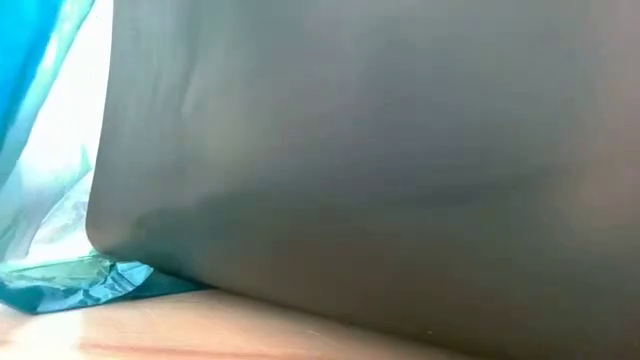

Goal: Place trash/remove bag and relplace
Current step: Adjust the black trash bin

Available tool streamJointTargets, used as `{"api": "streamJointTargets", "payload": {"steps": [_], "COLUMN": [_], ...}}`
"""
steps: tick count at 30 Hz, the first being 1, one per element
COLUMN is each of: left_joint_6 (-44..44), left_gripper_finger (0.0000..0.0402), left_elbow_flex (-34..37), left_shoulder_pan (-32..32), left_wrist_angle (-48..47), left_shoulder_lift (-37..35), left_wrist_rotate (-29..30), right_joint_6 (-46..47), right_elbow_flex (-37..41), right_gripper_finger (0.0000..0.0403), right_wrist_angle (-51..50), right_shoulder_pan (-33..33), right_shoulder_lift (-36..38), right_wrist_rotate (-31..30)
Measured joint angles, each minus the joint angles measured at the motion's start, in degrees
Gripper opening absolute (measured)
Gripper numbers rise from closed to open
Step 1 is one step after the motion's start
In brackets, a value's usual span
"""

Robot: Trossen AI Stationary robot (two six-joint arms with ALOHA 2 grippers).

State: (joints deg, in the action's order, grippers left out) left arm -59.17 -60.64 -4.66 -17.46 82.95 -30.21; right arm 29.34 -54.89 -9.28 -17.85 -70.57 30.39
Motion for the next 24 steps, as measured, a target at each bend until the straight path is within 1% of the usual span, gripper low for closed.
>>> {"api": "streamJointTargets", "payload": {"steps": [5, 10, 12, 13, 16, 17, 21, 24], "left_joint_6": [-0.31, -0.45, -0.45, -0.42, -0.21, -0.25, 0.67, 2.51], "left_gripper_finger": [0.0128, 0.0125, 0.0110, 0.0096, 0.0028, 0.0016, 0.0006, 0.0004], "left_elbow_flex": [0.00, 0.00, 0.00, 0.00, -0.09, -0.20, -0.70, -3.50], "left_shoulder_pan": [-0.36, -0.67, -0.77, -0.87, -1.10, -1.10, -1.02, -0.59], "left_wrist_angle": [4.98, 10.72, 10.99, 11.29, 11.88, 12.07, 10.69, 4.89], "left_shoulder_lift": [3.10, 5.24, 5.77, 5.99, 6.28, 6.26, 5.05, 2.85], "left_wrist_rotate": [-3.77, -4.28, -4.30, -4.30, -4.82, -4.89, -4.79, -4.57], "right_joint_6": [0.00, 0.00, 0.00, 0.00, 0.00, 0.00, 0.00, 0.02], "right_elbow_flex": [0.00, 0.00, 0.02, 0.02, 0.02, 0.02, 0.02, 0.02], "right_gripper_finger": [0.0165, 0.0165, 0.0165, 0.0165, 0.0165, 0.0165, 0.0165, 0.0164], "right_wrist_angle": [0.02, 0.02, 0.02, 0.04, 0.04, 0.04, 0.13, 1.11], "right_shoulder_pan": [0.00, -0.02, -0.02, -0.02, -0.04, -0.04, -0.04, -0.04], "right_shoulder_lift": [0.02, 0.02, 0.02, 0.02, 0.02, 0.02, 0.02, 0.02], "right_wrist_rotate": [0.08, 1.30, 1.36, 1.36, 1.33, 1.33, 1.31, 1.32]}}
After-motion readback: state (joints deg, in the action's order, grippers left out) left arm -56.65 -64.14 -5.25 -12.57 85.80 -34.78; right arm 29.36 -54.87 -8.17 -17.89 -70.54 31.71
